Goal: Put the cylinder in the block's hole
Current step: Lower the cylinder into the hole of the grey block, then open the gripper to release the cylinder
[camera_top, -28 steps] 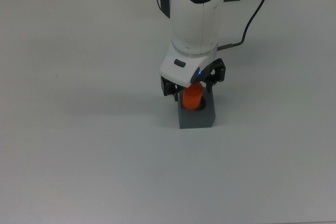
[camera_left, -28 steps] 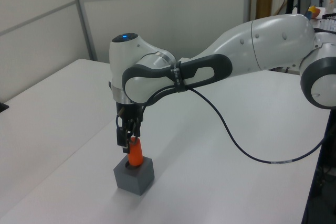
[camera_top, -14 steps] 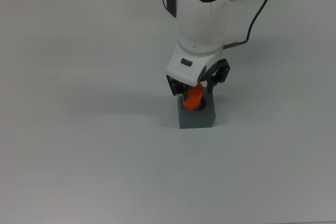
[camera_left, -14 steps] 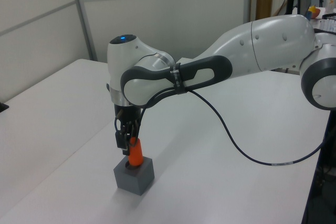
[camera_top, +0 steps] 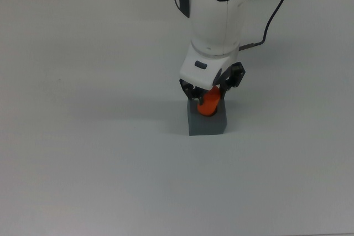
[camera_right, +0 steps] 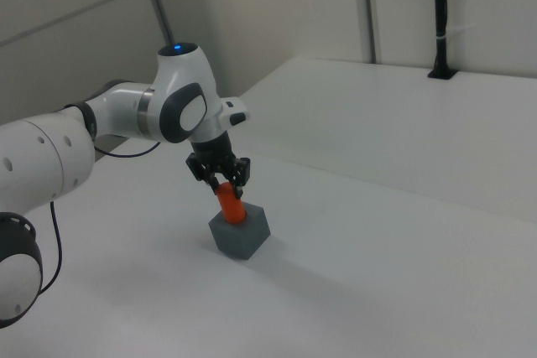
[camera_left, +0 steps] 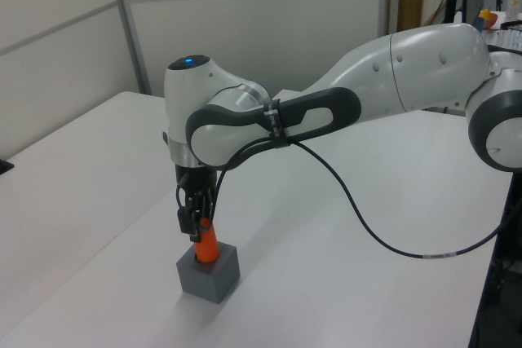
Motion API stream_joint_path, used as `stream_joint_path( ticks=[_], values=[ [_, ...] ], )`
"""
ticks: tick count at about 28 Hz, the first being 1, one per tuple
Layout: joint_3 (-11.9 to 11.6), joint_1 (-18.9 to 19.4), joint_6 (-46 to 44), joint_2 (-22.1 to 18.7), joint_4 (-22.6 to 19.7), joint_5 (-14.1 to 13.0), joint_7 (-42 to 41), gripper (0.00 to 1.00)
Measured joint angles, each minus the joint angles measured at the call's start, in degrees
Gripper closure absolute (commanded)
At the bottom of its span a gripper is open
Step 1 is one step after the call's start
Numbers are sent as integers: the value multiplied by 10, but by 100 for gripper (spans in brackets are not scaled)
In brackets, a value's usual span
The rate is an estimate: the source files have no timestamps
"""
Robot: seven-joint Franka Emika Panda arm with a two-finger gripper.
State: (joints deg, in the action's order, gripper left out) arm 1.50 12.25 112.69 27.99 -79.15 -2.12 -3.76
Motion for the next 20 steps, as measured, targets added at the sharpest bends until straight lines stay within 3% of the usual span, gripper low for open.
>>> stream_joint_path(
  ticks=[12,15,17,18,20],
  values=[
    [7,1,0,0,0,0,0,97],
    [7,1,0,0,0,0,0,64],
    [7,1,0,0,0,1,0,16],
    [7,1,0,0,0,2,0,0],
    [6,0,0,0,0,4,0,0]
  ],
)
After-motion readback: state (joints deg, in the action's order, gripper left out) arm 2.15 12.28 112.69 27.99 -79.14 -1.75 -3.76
